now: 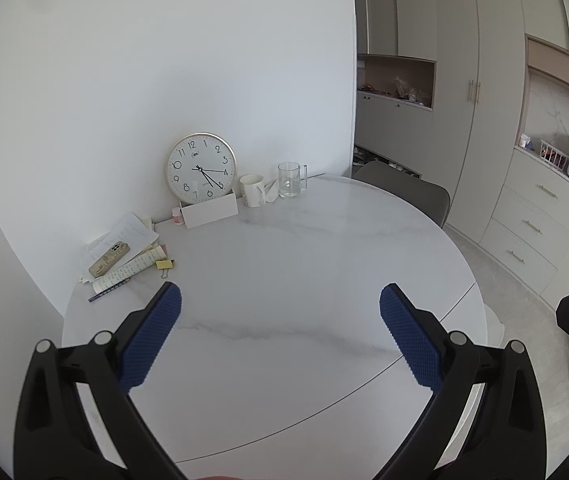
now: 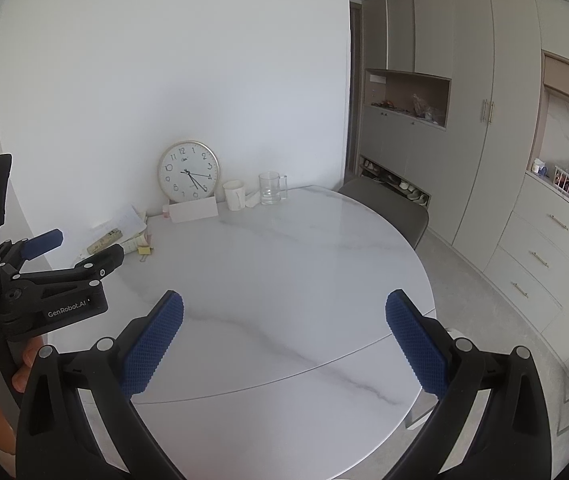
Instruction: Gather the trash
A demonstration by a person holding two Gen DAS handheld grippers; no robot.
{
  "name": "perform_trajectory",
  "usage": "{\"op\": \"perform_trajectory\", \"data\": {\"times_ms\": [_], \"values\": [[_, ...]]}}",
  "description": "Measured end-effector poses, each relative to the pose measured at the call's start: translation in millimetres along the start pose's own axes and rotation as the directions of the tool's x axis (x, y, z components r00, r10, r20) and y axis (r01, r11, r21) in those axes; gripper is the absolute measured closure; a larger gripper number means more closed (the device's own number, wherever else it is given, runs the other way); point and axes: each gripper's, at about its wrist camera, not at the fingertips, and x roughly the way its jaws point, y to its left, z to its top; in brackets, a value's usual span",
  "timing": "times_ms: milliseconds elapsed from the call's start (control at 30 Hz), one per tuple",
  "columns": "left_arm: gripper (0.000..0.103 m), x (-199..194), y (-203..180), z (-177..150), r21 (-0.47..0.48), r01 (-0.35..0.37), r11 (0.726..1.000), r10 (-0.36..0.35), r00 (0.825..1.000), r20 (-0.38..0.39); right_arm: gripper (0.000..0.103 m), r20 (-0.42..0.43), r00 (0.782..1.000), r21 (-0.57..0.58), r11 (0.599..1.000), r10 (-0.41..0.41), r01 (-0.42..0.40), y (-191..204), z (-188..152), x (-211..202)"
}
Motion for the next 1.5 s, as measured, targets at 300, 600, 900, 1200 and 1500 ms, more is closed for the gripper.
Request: {"op": "perform_trajectory", "data": {"times_ms": [300, 600, 900, 1200, 1500], "values": [[0.008, 2.6, -1.7, 0.5, -0.003, 0.007, 1.0, -0.007, 1.0, -0.014, 0.002, -0.006, 1.0, 0.001, 1.0, -0.003, 0.003, -2.5, 0.9, 3.2], [0.008, 4.5, -2.5, 1.2, -0.003, 0.006, 1.0, -0.006, 1.0, -0.017, 0.002, -0.015, 1.0, 0.004, 1.0, -0.004, 0.005, -4.5, 2.6, 8.7], [0.008, 8.3, -2.5, 1.1, -0.012, 0.013, 1.0, -0.013, 1.0, -0.028, 0.002, -0.029, 1.0, 0.01, 1.0, -0.011, 0.011, -5.7, 0.8, 15.3], [0.008, 11.9, -1.1, -0.1, -0.012, 0.011, 1.0, -0.012, 0.999, -0.035, 0.002, -0.04, 0.999, 0.008, 1.0, -0.014, 0.014, -3.5, -2.1, 20.6], [0.008, 10.5, 0.1, -0.7, -0.019, 0.008, 1.0, -0.009, 1.0, -0.019, 0.002, -0.043, 0.999, 0.012, 1.0, -0.017, 0.018, -4.0, -4.5, 20.5]]}}
